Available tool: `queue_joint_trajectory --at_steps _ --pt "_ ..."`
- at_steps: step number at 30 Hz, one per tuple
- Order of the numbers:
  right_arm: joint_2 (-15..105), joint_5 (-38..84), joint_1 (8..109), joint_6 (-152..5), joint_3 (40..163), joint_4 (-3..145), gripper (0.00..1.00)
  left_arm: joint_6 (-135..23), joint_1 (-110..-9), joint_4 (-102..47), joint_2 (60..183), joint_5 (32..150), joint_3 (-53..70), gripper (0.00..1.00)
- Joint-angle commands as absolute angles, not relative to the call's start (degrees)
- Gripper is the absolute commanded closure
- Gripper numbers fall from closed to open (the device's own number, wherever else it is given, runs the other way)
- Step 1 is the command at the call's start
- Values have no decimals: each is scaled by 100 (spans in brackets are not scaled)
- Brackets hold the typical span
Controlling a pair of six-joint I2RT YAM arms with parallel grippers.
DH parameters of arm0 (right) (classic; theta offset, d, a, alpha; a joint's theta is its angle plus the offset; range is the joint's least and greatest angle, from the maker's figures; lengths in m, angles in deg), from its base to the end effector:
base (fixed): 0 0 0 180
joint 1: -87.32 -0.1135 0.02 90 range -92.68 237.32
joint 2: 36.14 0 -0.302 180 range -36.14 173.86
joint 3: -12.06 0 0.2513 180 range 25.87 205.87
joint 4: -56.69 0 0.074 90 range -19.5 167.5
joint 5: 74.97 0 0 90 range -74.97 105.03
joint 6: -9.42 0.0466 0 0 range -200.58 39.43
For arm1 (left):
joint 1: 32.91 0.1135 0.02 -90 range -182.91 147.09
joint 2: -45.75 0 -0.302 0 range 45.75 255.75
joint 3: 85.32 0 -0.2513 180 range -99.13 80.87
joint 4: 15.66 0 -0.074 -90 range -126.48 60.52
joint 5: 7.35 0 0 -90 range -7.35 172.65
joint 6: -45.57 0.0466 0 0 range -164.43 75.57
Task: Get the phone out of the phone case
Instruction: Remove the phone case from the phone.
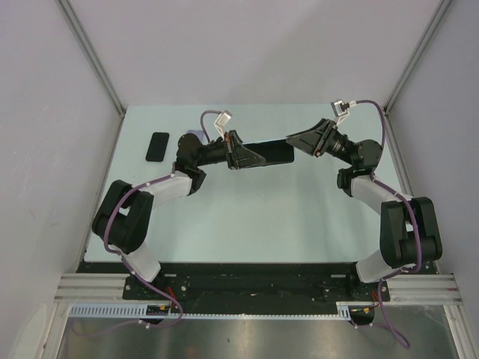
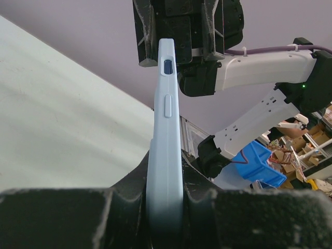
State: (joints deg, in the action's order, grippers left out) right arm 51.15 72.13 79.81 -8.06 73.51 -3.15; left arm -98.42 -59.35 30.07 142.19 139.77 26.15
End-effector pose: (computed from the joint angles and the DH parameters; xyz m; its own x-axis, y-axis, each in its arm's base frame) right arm 0.3064 0.0799 0.3612 -0.5594 0.4488 -0.6968 -0.7574 0.0647 0.6497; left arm 0.3143 -0.2000 0.3264 -0.6135 -0.1854 -0.7676 0.7847 -0.0337 -0.6190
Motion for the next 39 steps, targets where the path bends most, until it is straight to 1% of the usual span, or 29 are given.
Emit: queue_joint_trajectory --at_steps 1,5,12,20,28,35,39 --pt "4929 7242 7950 -1158 7333 -491 46 -9892 -5902 3547 13953 13846 2602 100" --pt "4991 7233 7941 -1202 7316 -491 45 -9918 -5919 3547 13970 13881 2576 100" --pt "5113 7189 7880 -1185 7307 -491 46 -9944 -5928 3547 13997 13907 2567 100" --pt "5281 7093 7844 -877 7307 -614 57 -9892 -5945 3556 13979 13943 2576 100" --pt "5342 7040 7932 -342 7307 -631 62 -9848 -5963 3574 13979 13995 2559 100" --pt "5448 6944 7950 106 7307 -623 72 -9734 -5981 3583 13935 14101 2532 100" --pt "5527 6855 7941 423 7307 -614 73 -9663 -6007 3583 13935 14189 2523 100"
